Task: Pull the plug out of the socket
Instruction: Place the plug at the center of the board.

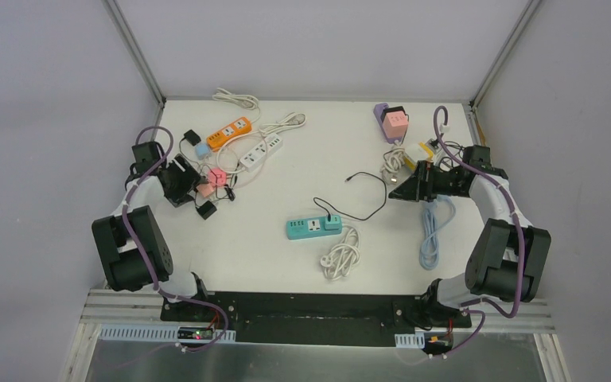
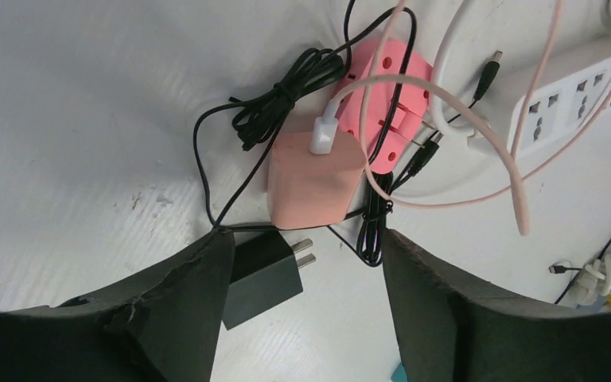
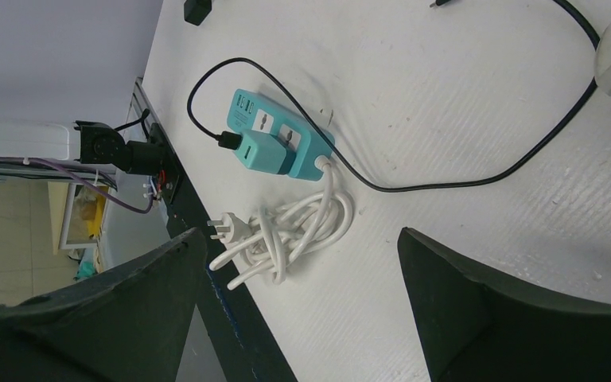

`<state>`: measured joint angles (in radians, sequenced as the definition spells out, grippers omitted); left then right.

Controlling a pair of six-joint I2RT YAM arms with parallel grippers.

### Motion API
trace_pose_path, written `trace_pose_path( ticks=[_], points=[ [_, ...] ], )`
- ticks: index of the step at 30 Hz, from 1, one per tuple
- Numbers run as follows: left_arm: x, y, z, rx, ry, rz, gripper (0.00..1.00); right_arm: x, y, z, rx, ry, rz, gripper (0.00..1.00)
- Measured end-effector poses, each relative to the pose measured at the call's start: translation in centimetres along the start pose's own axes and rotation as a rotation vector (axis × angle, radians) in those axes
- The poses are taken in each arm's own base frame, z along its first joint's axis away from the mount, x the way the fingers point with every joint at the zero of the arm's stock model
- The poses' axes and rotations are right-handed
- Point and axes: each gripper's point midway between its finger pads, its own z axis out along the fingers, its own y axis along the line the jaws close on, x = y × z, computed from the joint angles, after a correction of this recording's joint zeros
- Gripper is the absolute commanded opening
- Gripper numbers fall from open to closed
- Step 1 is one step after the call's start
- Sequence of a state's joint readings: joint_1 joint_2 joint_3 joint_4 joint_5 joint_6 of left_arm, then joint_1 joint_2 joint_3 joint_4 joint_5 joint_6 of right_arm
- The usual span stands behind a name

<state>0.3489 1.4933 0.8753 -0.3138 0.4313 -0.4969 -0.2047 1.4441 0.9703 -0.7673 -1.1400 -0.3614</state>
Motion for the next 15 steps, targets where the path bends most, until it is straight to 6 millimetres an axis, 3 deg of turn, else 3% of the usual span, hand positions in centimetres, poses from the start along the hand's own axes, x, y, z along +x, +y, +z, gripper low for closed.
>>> trace_pose_path(
  ticks=[6,11,15],
  points=[
    [-1.4,-0.5,-2.8,-0.032,-0.088,0.078,0.75,0.2,-0.2,0.2,-0.001,0.009,0.002,0.94],
    [-2.8,-3.5,-6.8,0.046,-0.195,0.173,0.75,0.5,0.0,0.4,-0.011,0.023,-0.017,0.94],
    [-2.4,-6.6,-9.7,0.177,-0.231,0.216,0.76,0.8,0.3,0.6,-0.026,0.036,-0.040,0.94]
  ],
)
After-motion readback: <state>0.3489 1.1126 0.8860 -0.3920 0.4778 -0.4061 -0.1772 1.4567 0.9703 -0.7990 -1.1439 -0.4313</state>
